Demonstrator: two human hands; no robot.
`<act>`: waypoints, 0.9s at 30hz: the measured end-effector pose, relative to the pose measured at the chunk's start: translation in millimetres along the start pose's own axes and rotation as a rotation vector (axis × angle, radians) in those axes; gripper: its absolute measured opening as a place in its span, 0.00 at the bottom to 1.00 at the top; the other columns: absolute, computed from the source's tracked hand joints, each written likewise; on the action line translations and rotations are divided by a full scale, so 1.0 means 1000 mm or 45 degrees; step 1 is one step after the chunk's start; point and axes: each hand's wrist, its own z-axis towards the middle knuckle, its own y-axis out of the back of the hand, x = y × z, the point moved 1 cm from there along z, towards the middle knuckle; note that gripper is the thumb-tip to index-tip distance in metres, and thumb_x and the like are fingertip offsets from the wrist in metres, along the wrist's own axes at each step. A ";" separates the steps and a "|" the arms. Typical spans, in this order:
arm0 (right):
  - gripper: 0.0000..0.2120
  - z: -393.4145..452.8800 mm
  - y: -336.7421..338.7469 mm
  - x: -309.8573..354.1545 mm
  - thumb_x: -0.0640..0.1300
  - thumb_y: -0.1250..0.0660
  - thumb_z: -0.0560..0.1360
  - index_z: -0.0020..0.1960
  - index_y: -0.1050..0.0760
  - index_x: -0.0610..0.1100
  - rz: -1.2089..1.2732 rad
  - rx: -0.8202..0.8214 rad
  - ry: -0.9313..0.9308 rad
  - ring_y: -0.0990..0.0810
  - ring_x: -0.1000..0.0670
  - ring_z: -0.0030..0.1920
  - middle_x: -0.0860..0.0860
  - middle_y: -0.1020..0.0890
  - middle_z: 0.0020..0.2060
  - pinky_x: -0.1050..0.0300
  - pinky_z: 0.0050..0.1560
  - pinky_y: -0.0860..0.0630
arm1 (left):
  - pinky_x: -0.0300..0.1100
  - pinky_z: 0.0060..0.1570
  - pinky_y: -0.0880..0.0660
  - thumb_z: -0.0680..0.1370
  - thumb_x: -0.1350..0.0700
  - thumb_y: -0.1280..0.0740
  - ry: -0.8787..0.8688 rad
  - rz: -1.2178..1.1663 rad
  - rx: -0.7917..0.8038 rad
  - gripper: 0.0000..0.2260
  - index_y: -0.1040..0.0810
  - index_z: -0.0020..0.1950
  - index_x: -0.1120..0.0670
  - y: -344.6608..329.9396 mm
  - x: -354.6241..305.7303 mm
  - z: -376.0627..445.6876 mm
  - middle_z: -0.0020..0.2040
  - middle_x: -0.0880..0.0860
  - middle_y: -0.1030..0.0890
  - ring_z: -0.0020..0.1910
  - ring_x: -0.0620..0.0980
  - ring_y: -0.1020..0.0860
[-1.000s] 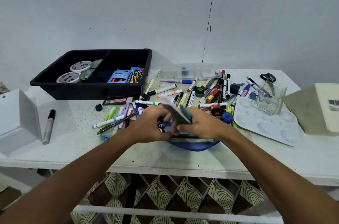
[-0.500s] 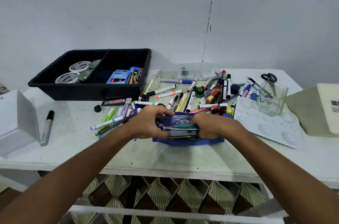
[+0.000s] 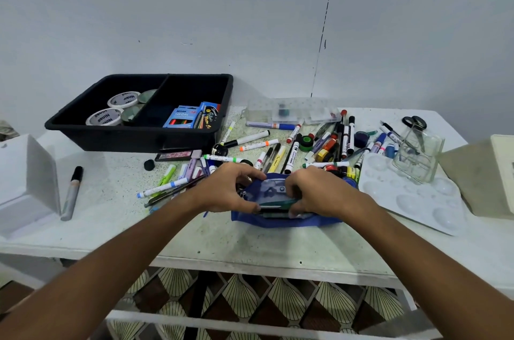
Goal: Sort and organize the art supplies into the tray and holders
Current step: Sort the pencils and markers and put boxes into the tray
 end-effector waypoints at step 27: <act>0.08 -0.021 -0.018 0.006 0.42 0.35 0.73 0.52 0.26 0.49 -0.164 -0.332 0.134 0.23 0.48 0.49 0.51 0.21 0.49 0.55 0.42 0.28 | 0.42 0.47 0.20 0.71 0.61 0.27 -0.400 0.353 -0.454 0.18 0.22 0.60 0.55 -0.030 0.027 -0.022 0.49 0.49 0.18 0.46 0.43 0.20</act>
